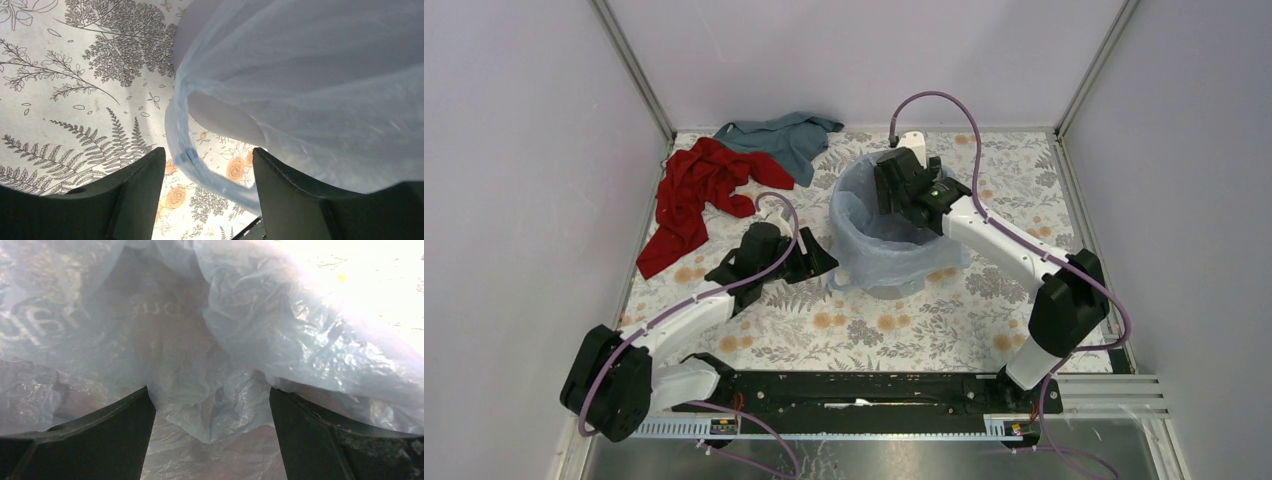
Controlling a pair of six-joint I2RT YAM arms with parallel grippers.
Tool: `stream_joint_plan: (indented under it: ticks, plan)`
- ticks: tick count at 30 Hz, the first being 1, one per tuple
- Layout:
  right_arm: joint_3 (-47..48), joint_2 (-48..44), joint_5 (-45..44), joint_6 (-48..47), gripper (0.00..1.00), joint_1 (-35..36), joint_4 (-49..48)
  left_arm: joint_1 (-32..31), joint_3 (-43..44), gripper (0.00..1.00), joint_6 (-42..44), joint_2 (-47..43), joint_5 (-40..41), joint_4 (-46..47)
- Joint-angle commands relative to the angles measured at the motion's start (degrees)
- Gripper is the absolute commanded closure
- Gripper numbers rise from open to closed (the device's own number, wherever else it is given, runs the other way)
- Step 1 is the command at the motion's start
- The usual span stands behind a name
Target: Put the trash bags into the trash bin
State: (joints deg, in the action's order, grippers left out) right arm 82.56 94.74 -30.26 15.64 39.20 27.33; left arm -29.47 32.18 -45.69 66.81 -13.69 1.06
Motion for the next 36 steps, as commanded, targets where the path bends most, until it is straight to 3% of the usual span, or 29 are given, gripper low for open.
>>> stream_joint_plan:
  ticks: [1, 6, 10, 16, 21, 31, 36]
  plan:
    - [0.5, -1.3, -3.9, 0.5, 0.11, 0.2, -2.5, -0.1, -0.2, 0.29, 0.7, -4.0, 0.9, -0.8]
    - [3.3, -2.8, 15.4, 0.3, 0.04, 1.1, 8.7, -0.1, 1.7, 0.21, 3.6, -5.5, 3.4, -4.8]
    - [-0.2, -4.1, 27.4, -0.5, 0.00, 1.1, 11.2, -0.1, 2.6, 0.20, 3.9, -3.6, 1.8, -3.3]
    - [-7.4, -0.8, 42.4, 0.5, 0.00, 1.1, 1.7, -0.4, 3.1, 0.22, 1.2, 1.8, -2.8, 2.7]
    - [-6.5, 4.6, 41.0, 1.8, 0.00, 1.1, -0.4, -2.2, 4.6, 0.21, 0.9, 2.3, -2.9, 2.5]
    - [-1.5, -3.6, 21.3, -2.5, 0.00, 1.1, 9.3, -2.4, 4.1, 0.19, 2.7, 0.1, -0.2, -1.0]
    - [-1.4, -5.2, 16.0, -3.8, 0.00, 1.0, 7.3, -2.4, 4.2, 0.19, 2.9, 1.8, 0.0, -0.3]
